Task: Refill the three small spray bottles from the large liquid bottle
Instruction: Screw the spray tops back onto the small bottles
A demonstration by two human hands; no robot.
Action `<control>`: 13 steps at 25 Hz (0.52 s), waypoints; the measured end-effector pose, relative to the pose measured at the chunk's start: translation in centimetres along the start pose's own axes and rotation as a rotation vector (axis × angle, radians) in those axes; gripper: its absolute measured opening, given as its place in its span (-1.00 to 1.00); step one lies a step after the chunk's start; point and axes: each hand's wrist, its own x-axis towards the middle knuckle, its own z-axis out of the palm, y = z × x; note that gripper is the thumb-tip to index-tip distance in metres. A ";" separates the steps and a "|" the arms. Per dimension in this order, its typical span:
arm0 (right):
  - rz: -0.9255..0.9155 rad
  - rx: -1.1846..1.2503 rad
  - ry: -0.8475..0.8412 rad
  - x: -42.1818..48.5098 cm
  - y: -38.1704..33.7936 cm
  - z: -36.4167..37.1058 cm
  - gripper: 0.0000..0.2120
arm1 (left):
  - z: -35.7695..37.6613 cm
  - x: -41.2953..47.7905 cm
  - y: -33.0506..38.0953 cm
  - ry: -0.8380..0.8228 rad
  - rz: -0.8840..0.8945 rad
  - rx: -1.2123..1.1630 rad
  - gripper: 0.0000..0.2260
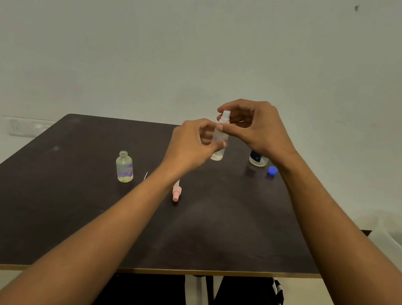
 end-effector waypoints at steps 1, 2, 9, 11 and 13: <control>0.002 -0.021 0.005 1.0 0.8 0.1 -0.67 | -0.1 1.4 -0.2 -0.019 -0.007 0.014 -0.65; 0.006 -0.031 0.012 2.1 1.6 0.2 -0.68 | -0.2 2.8 -0.4 -0.039 -0.016 0.033 -0.64; 0.068 -0.090 0.031 8.7 8.2 2.8 -0.70 | 1.1 12.5 -4.7 -0.123 -0.086 0.179 -0.65; 0.093 -0.094 0.019 9.9 10.2 4.2 -0.70 | 1.6 14.7 -6.5 -0.159 -0.131 0.209 -0.64; 0.117 -0.092 -0.001 11.0 12.1 5.8 -0.71 | 2.2 16.5 -8.2 -0.189 -0.166 0.243 -0.66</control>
